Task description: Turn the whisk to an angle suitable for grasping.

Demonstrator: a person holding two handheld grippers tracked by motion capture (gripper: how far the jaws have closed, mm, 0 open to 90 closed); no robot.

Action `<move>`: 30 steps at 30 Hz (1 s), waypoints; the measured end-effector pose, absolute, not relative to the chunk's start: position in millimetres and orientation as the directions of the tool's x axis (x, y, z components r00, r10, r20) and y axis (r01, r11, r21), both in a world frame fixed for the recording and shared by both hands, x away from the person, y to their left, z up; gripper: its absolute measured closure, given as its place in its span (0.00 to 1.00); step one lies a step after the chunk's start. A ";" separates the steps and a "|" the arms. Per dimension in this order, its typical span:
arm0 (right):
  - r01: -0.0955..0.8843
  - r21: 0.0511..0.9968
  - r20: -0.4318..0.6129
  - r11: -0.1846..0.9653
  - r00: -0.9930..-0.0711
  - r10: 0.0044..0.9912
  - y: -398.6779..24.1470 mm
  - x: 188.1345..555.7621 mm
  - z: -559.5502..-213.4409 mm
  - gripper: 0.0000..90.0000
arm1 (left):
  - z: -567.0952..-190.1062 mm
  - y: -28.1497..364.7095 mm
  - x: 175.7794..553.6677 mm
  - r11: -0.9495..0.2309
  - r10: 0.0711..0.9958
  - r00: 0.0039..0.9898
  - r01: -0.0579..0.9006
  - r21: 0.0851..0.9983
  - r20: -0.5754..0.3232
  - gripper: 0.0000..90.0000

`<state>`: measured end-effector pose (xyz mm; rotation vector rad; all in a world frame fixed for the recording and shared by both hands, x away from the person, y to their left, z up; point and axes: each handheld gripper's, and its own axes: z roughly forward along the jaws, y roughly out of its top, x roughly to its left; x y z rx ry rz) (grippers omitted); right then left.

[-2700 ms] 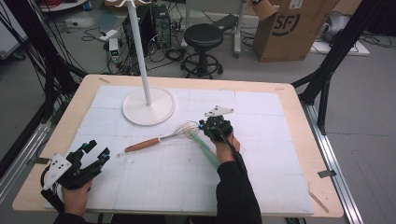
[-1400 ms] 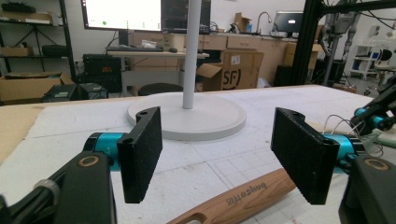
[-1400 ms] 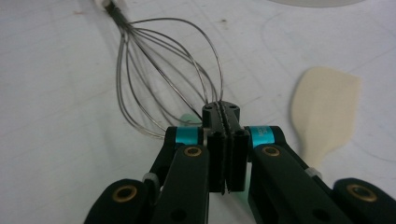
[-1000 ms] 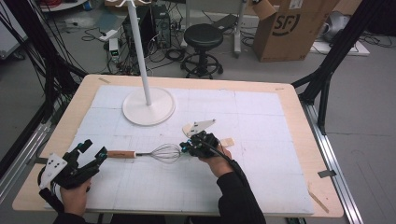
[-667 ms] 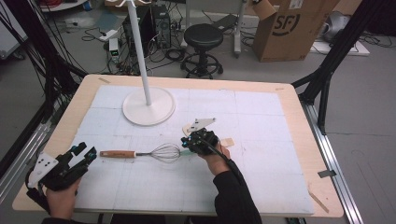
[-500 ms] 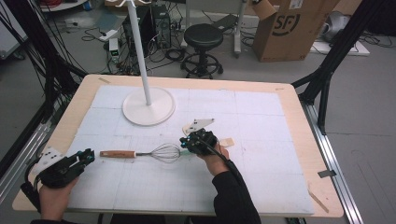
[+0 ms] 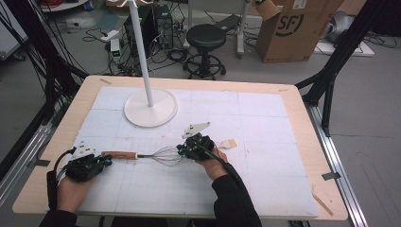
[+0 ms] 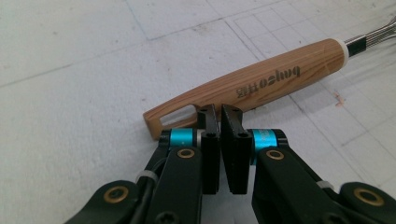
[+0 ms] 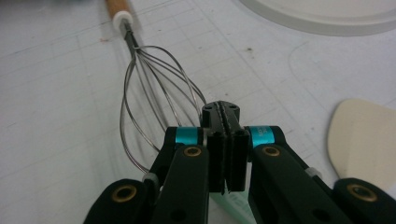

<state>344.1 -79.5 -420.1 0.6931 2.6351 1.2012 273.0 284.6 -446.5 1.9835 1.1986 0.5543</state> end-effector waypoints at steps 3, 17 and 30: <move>0.341 0.745 0.052 0.574 -0.887 0.459 -79.5 340.4 -419.1 0.99 | -445.1 276.9 279.2 -0.309 0.882 0.471 0.559 0.769 0.012 0.95; 0.287 0.739 0.096 0.610 -0.941 0.326 -66.7 321.1 -425.6 0.99 | -445.2 280.0 295.1 -0.247 0.900 0.434 0.570 0.784 -0.032 0.96; 0.176 0.757 0.119 0.629 -0.984 0.132 -40.4 294.4 -428.4 0.99 | -446.0 271.4 295.8 -0.254 0.888 0.459 0.553 0.793 -0.036 0.96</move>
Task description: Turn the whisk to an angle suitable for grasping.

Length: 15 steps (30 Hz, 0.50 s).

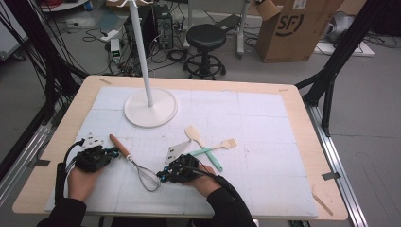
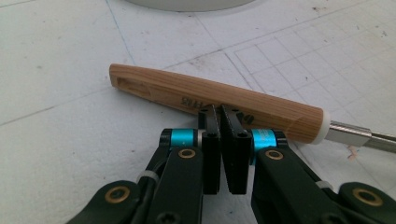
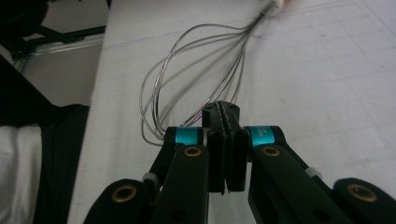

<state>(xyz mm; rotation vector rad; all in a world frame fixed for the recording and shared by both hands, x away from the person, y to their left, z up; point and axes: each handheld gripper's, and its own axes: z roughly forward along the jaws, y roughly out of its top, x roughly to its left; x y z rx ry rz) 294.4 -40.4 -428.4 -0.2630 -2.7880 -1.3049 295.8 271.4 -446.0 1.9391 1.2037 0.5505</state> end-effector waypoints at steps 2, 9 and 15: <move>0.169 0.761 0.124 0.626 -0.986 0.115 -37.2 291.1 -427.7 0.99 | -445.4 270.6 295.2 -0.261 0.882 0.469 0.549 0.794 -0.035 0.96; 0.146 0.770 0.136 0.621 -0.989 0.063 -25.6 283.6 -428.0 0.99 | -445.8 263.5 294.9 -0.271 0.864 0.501 0.534 0.801 -0.042 0.96; 0.157 0.779 0.126 0.607 -0.988 0.093 -30.3 284.4 -425.8 0.99 | -441.0 268.4 293.7 -0.268 0.860 0.508 0.513 0.815 -0.037 0.95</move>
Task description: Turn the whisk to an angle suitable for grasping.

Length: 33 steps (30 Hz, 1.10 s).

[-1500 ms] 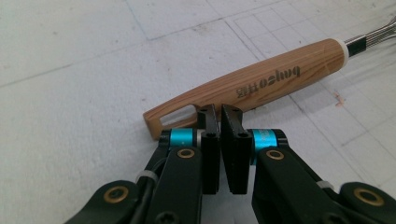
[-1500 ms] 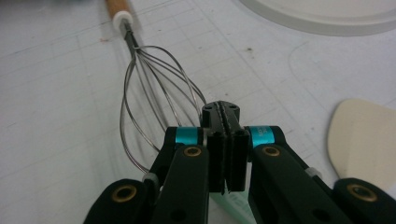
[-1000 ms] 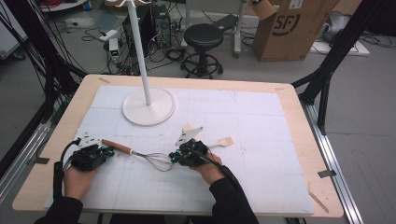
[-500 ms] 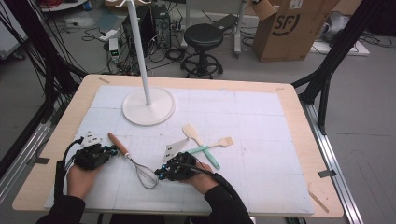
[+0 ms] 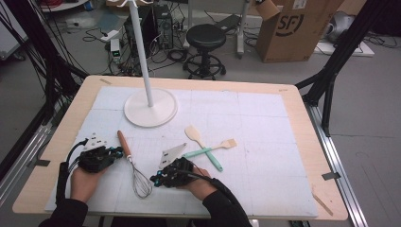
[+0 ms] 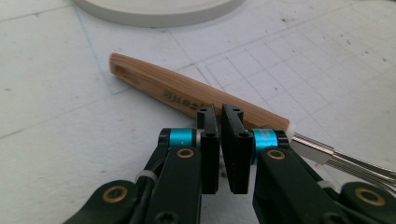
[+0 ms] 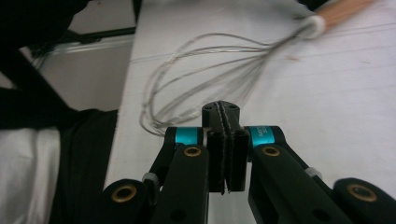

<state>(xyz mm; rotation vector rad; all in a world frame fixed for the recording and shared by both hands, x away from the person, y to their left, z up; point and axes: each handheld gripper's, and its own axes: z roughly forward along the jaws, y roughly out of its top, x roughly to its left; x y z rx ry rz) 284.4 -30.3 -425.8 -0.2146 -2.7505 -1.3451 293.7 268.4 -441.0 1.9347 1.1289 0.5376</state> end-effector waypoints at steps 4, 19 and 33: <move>0.189 0.815 0.108 0.548 -0.978 0.176 -59.8 289.8 -420.7 0.99 | -436.0 280.4 291.4 -0.240 0.867 0.495 0.496 0.835 -0.045 0.94; 0.260 0.904 0.013 0.340 -0.810 0.586 -234.6 248.3 -416.9 0.98 | -434.2 294.6 297.3 -0.154 0.920 0.386 0.515 0.844 -0.068 0.98; 0.257 0.943 0.011 0.213 -0.662 0.750 -328.5 209.1 -425.8 0.99 | -448.8 281.5 336.9 -0.099 0.946 0.300 0.621 0.778 -0.119 0.99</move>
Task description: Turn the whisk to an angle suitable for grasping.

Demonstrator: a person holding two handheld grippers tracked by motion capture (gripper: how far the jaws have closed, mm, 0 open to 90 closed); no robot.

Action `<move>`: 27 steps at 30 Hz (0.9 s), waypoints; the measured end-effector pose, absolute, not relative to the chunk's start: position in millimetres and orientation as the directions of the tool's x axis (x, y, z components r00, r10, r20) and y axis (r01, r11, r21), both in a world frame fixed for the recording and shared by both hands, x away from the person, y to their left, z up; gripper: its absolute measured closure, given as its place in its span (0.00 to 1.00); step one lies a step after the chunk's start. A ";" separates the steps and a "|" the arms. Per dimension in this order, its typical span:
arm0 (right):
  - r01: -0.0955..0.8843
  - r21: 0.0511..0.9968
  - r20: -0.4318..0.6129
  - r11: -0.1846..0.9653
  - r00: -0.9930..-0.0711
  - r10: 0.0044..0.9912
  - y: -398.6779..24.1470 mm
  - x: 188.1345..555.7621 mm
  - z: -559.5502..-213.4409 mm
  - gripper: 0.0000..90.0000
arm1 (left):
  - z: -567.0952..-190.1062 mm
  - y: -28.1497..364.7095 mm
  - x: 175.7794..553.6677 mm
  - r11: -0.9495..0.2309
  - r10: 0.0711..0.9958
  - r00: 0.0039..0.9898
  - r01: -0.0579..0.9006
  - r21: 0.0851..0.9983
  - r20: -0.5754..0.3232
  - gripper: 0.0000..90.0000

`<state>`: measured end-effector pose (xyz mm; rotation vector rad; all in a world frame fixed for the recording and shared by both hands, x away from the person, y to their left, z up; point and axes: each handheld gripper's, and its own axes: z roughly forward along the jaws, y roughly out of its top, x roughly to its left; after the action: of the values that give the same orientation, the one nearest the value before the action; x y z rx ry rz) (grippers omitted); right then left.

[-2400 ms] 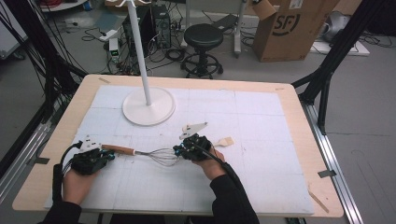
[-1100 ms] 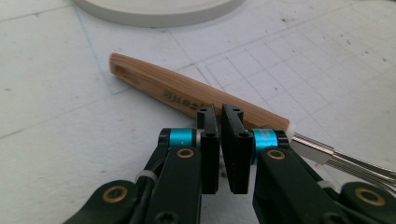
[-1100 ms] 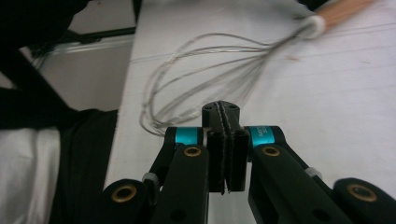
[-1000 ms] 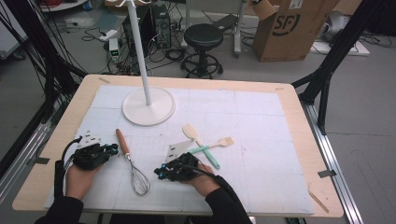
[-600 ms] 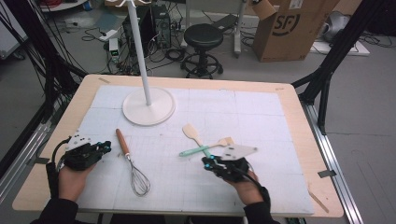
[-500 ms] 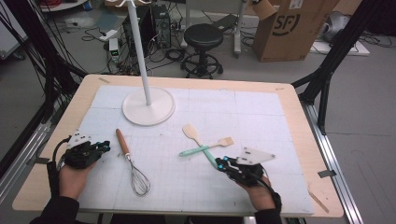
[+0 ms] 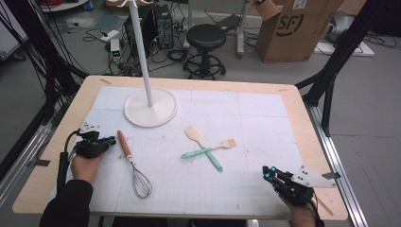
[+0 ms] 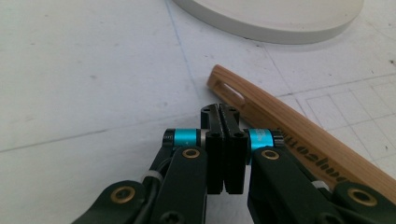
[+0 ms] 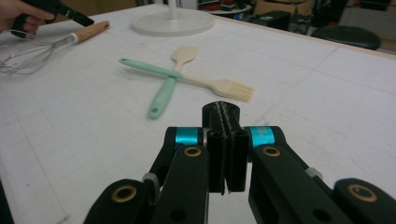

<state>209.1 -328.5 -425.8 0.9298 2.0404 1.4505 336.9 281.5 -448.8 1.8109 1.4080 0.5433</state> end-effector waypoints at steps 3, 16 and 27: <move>0.269 0.941 0.002 0.206 -0.613 0.790 -339.2 205.9 -428.0 0.94 | -449.3 276.5 339.0 -0.083 0.946 0.295 0.621 0.779 -0.135 0.99; 0.295 0.940 0.006 0.173 -0.519 0.854 -337.1 216.7 -424.9 0.74 | -439.2 248.0 340.0 -0.176 0.915 0.395 0.579 0.796 -0.085 0.99; 0.286 0.943 0.014 0.169 -0.542 0.840 -334.8 214.7 -427.4 0.75 | -443.5 219.5 338.1 -0.251 0.877 0.474 0.588 0.769 -0.076 0.99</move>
<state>214.7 -334.8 -427.4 1.0608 1.9247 1.3734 338.1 219.5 -443.5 1.9576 1.2157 0.4814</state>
